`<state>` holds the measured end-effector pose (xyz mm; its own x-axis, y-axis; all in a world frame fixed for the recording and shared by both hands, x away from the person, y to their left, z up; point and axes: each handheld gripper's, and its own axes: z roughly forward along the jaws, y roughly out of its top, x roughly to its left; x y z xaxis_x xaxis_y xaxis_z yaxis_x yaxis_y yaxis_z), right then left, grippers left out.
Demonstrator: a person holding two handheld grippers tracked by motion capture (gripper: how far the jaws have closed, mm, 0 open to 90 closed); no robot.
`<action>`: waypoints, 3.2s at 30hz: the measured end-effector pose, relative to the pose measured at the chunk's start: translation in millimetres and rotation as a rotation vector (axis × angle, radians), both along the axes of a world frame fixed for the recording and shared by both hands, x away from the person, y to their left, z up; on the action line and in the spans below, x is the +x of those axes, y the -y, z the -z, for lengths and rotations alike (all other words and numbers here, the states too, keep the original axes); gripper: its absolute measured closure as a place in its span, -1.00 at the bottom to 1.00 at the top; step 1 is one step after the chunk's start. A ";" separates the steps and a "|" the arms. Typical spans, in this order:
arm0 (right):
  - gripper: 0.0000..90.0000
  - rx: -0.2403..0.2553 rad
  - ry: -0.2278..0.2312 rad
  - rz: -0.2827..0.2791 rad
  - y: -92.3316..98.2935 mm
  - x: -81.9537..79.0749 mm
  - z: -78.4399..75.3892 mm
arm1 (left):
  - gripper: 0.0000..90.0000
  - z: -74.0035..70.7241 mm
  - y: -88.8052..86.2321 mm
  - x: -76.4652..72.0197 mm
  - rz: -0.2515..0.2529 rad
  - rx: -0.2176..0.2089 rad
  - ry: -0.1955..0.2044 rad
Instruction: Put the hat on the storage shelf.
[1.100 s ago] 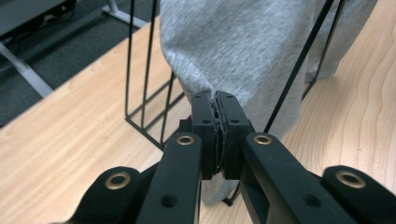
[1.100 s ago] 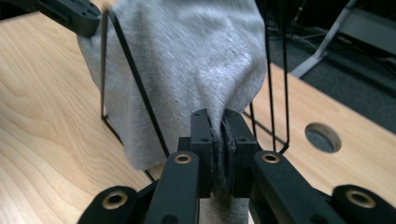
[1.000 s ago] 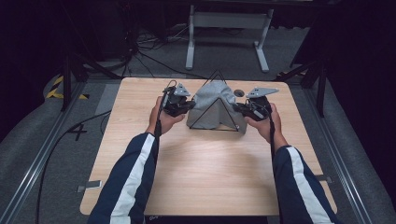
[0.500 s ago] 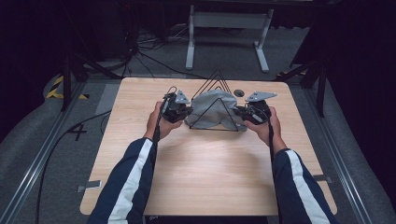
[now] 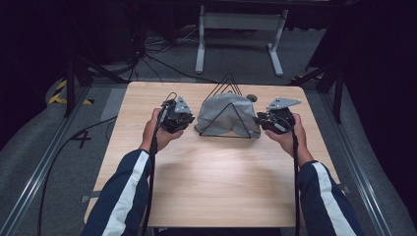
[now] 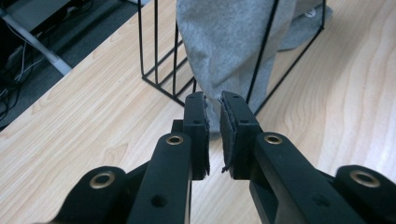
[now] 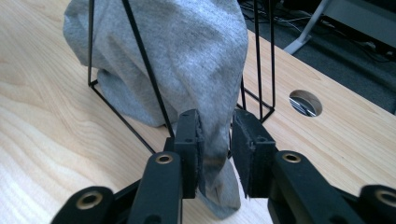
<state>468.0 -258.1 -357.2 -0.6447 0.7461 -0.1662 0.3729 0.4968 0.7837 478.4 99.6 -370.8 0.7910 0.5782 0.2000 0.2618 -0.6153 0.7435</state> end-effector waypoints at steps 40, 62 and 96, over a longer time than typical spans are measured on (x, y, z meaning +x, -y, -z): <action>0.40 -0.089 -0.070 -0.030 44.8 -56.3 19.3 | 0.67 28.4 -76.8 -66.1 0.004 0.132 -0.074; 0.02 -0.089 -0.086 -0.003 82.3 -98.6 56.8 | 0.11 71.5 -114.5 -101.5 -0.030 0.156 -0.143; -0.50 0.059 -0.145 0.104 128.7 -146.1 110.3 | -0.63 111.7 -147.8 -137.1 -0.100 -0.088 -0.199</action>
<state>321.9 -386.8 -467.6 -0.5773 0.8160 -0.0309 0.5313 0.4041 0.7446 341.3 247.4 -482.6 0.7479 0.6638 -0.0090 0.4650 -0.5142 0.7206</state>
